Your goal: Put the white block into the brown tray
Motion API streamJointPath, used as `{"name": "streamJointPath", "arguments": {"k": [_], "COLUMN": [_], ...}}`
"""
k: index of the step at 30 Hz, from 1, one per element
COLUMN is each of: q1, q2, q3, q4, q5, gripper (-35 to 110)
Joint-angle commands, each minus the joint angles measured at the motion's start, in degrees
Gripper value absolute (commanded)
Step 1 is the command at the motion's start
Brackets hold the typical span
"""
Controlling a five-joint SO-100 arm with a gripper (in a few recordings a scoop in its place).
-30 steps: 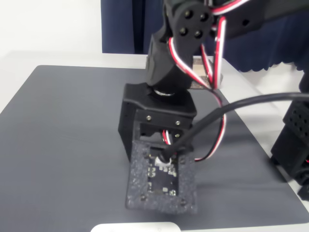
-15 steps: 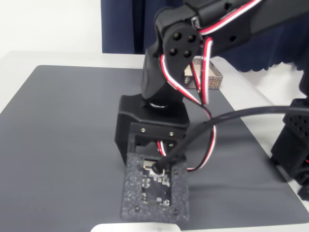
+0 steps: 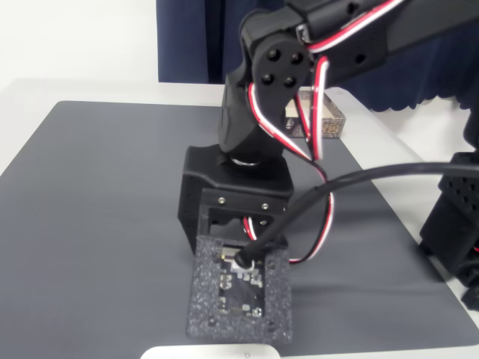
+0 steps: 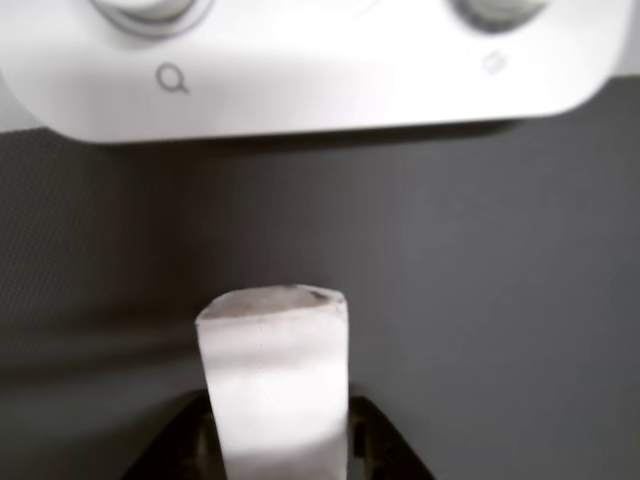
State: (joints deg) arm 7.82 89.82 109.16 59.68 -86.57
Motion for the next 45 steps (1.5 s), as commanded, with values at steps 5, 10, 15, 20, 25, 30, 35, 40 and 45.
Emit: {"name": "streamJointPath", "arguments": {"k": [5, 10, 15, 20, 25, 30, 35, 40, 45], "q1": [0.0, -0.3, -0.4, -0.4, 0.2, 0.8, 4.0, 7.7, 13.4], "q2": [-0.1, -0.4, -0.2, 0.4, 3.5, 9.4, 15.4, 18.5, 19.9], "q3": [0.6, 0.7, 0.7, 0.9, 1.5, 3.9, 7.3, 6.2, 0.8], "q4": [-0.4, -1.0, -1.5, -0.8, 0.7, 0.7, 1.0, 3.4, 7.0], "q5": [-12.2, -12.4, -11.9, -10.1, -1.1, 4.2, 10.0, 10.5, 16.1], "gripper": [25, 23, 14, 1, 0, 0, 0, 0, 0]}}
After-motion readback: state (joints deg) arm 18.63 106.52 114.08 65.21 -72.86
